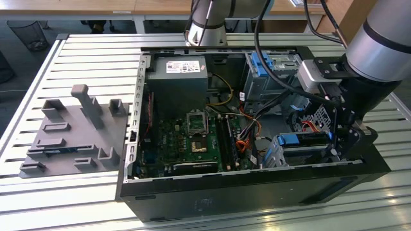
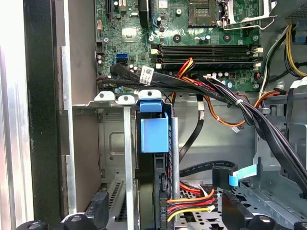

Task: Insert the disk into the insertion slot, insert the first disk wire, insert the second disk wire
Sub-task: 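Insert the first disk wire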

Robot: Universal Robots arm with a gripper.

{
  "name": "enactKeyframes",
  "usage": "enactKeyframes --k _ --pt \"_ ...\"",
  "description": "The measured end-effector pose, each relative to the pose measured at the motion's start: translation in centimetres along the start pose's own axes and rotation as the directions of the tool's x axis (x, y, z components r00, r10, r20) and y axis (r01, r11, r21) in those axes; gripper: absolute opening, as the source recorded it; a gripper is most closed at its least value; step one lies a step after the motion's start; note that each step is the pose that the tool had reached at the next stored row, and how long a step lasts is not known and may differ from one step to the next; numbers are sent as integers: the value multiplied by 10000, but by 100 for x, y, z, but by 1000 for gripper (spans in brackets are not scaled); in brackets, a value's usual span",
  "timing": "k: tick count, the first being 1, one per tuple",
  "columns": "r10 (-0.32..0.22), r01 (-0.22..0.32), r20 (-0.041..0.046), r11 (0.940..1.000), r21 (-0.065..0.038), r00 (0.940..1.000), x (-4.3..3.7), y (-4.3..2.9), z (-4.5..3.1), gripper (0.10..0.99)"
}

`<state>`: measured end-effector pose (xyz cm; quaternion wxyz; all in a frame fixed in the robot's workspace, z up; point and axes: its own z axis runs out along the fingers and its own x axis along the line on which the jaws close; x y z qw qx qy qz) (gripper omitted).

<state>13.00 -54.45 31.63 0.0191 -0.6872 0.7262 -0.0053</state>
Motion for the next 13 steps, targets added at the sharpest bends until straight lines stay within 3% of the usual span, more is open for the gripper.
enactKeyframes --k 2,3,4,13 --pt "0 0 1 10000 0 10000 0 0 2 988" --pt "0 0 0 10000 0 10000 1 1 42 988" --pt "0 0 0 10000 0 10000 -2 -4 -110 988" --pt "0 0 0 10000 0 10000 -4 -7 -193 988"
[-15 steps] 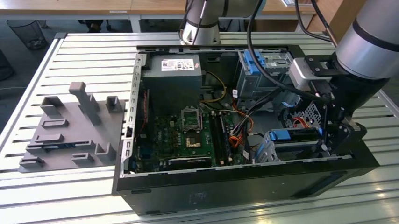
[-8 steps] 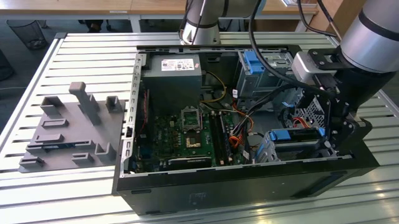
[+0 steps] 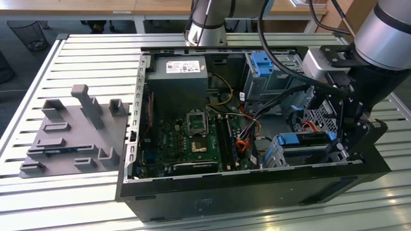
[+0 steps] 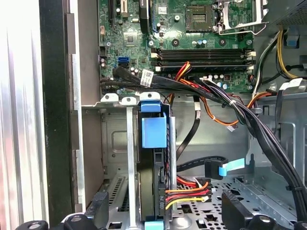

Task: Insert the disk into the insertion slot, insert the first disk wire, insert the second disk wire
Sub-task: 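Insert the first disk wire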

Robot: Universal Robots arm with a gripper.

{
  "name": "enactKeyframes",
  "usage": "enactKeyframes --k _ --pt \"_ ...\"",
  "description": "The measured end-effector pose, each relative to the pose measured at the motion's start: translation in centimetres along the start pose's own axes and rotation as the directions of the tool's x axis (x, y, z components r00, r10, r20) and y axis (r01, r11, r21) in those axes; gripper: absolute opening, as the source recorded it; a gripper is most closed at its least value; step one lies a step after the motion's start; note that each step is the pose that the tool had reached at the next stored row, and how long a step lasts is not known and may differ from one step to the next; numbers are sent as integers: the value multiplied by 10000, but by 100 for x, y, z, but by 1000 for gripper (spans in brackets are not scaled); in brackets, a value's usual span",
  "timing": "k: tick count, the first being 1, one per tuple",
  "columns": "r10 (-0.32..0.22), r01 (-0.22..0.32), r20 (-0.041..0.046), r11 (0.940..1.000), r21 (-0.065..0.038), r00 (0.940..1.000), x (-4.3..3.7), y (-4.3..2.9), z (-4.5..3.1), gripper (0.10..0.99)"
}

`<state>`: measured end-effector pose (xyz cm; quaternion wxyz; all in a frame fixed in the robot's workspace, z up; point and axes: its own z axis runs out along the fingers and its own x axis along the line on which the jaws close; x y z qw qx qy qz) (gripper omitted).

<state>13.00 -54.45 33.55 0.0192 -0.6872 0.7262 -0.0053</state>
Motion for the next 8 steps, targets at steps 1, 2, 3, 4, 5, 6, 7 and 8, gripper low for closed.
enactKeyframes --k 1,2,3,4,5,6,7,8 --pt "1 -1 0 10000 0 10000 0 0 -10 988" --pt "0 0 0 10000 0 10000 0 -1 -19 988" --pt "0 0 0 10000 0 10000 -1 -1 -28 988" --pt "0 0 0 10000 0 10000 -1 -1 -37 988" --pt "0 0 0 10000 0 10000 -1 -1 -47 988" --pt "0 0 -1 10000 0 10000 -1 -2 -56 988" --pt "0 0 0 10000 0 10000 -1 -2 -65 973" --pt "0 0 0 10000 0 10000 -2 -2 -74 973"
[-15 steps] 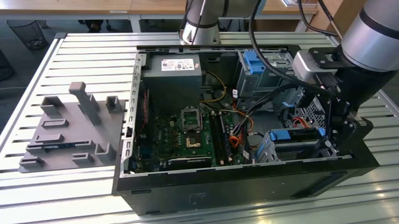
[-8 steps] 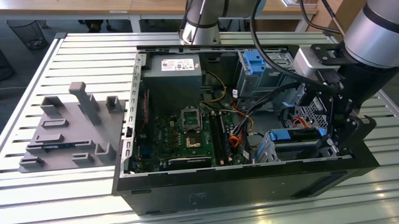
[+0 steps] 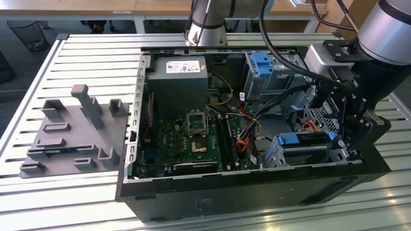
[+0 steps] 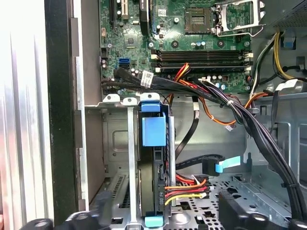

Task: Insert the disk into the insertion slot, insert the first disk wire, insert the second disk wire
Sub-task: 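Insert the first disk wire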

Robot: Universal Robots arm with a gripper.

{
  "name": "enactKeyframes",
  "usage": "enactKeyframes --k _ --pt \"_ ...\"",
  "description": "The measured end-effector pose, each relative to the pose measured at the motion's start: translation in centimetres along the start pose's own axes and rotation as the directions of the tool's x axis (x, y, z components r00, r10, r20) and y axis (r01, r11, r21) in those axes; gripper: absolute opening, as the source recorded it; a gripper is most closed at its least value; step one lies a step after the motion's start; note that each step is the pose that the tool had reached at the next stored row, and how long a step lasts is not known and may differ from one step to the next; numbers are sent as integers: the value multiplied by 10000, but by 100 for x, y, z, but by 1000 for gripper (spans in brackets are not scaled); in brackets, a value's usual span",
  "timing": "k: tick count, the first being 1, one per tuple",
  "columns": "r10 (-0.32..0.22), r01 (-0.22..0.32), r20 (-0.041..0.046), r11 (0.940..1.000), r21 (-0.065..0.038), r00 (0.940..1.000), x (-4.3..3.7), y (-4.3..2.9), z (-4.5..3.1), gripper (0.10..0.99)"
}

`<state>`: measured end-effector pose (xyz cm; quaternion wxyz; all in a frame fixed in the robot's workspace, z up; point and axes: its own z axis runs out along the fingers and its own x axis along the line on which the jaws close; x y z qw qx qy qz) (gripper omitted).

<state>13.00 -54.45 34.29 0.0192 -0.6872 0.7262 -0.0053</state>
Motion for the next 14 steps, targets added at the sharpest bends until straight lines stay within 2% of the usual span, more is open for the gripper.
enactKeyframes --k 2,3,4,5,7,8,10,11,12,14 --pt "0 0 0 10000 0 10000 0 -1 -19 851" --pt "0 0 0 10000 0 10000 -1 -1 -28 851" --pt "0 0 0 10000 0 10000 -1 -1 -37 792" --pt "0 0 0 10000 0 10000 -1 -2 -47 792" --pt "0 0 0 10000 1 10000 -1 -2 -65 678" --pt "0 0 0 10000 0 10000 -1 -2 -74 678" --pt "0 0 3 10000 0 10000 -2 -3 -81 561" --pt "0 0 1 10000 0 10000 -2 -3 -80 561" --pt "0 0 -1 10000 0 10000 -2 -3 -79 443" --pt "0 0 0 10000 0 10000 -2 -3 -72 443"
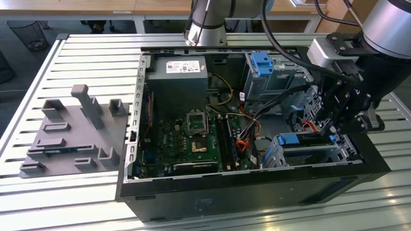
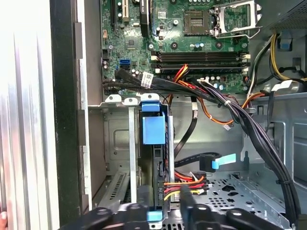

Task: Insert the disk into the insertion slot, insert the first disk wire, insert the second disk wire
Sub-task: 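Insert the first disk wire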

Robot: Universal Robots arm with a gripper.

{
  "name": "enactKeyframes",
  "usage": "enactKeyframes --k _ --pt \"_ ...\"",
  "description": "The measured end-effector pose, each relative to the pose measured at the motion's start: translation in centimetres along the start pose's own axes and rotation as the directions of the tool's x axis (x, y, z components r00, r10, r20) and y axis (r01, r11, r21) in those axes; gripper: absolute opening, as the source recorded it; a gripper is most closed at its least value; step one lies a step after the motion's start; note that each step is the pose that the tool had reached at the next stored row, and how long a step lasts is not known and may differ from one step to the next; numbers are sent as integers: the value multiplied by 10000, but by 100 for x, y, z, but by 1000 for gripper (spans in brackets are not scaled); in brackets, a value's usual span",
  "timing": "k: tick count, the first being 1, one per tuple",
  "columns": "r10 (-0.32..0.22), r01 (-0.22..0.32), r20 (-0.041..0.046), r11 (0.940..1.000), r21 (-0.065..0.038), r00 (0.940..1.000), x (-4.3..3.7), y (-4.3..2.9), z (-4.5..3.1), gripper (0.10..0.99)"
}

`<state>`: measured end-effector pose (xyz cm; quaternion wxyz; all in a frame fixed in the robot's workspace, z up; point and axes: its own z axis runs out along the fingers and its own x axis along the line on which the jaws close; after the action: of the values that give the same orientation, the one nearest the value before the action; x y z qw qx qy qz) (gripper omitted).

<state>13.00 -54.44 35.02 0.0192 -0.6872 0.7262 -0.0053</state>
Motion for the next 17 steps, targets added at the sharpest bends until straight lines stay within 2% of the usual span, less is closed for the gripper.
enactKeyframes --k 2,3,4,9,11,17 --pt "0 0 -2 10000 0 10000 0 0 1 325" --pt "0 0 -2 10000 0 10000 0 0 1 325" --pt "0 0 -1 10000 0 10000 0 0 1 263" --pt "0 0 0 10000 0 10000 0 1 2 251" --pt "0 0 0 10000 0 10000 0 1 1 125" --pt "0 0 0 10000 0 10000 0 2 1 106"
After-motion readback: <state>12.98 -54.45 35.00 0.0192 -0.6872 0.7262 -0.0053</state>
